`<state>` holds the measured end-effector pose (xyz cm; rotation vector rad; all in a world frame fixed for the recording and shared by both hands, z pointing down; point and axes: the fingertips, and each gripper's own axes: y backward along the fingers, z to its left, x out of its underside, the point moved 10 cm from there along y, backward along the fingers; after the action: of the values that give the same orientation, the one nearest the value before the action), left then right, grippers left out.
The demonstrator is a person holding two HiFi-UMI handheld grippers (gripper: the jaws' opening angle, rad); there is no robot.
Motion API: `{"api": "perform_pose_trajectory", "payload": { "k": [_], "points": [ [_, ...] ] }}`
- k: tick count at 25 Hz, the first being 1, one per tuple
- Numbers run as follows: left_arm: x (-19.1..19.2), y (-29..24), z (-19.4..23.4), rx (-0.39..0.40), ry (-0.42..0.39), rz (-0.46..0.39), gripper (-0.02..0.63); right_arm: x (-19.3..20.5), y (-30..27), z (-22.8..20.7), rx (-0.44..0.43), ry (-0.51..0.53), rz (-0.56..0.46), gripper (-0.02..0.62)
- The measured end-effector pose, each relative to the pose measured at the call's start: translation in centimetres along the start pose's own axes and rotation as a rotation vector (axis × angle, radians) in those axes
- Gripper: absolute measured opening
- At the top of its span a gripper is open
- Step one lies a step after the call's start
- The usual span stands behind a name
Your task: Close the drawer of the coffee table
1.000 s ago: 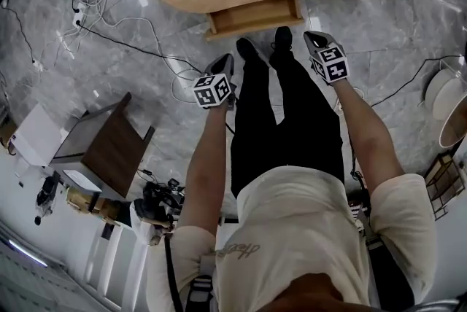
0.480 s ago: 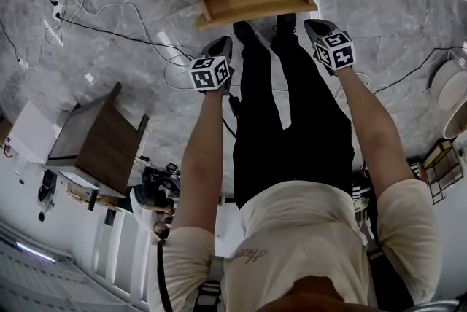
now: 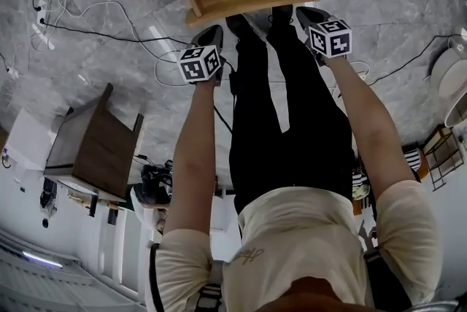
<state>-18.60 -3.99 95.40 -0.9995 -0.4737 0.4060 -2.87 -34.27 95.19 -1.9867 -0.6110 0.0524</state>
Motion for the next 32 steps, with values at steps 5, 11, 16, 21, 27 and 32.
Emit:
{"api": "perform_pose_trajectory", "payload": {
  "k": [5,11,16,21,27,32],
  "points": [
    [-0.2,-1.3,1.1,0.006,0.001,0.012,0.005,-0.1,-1.0,0.1,0.009,-0.018,-0.024,-0.005],
    [0.1,-1.6,1.6,0.018,-0.005,-0.012,0.005,-0.2,-1.6,0.3,0.037,-0.009,-0.055,-0.005],
    [-0.2,-1.9,2.0,0.026,-0.009,-0.017,0.005,-0.2,-1.8,0.4,0.056,-0.01,-0.074,-0.005],
    [-0.3,-1.5,1.9,0.026,-0.029,-0.028,0.005,-0.5,-1.7,0.5,0.059,-0.01,-0.086,-0.005],
    [-0.4,-1.2,2.0,0.023,-0.023,-0.062,0.005,-0.8,-1.6,0.5,0.073,0.0,-0.084,-0.005],
    [-0.5,-1.2,2.5,0.004,0.044,-0.114,0.005,-0.8,-1.6,0.5,0.076,0.001,-0.079,-0.005]
  ]
}}
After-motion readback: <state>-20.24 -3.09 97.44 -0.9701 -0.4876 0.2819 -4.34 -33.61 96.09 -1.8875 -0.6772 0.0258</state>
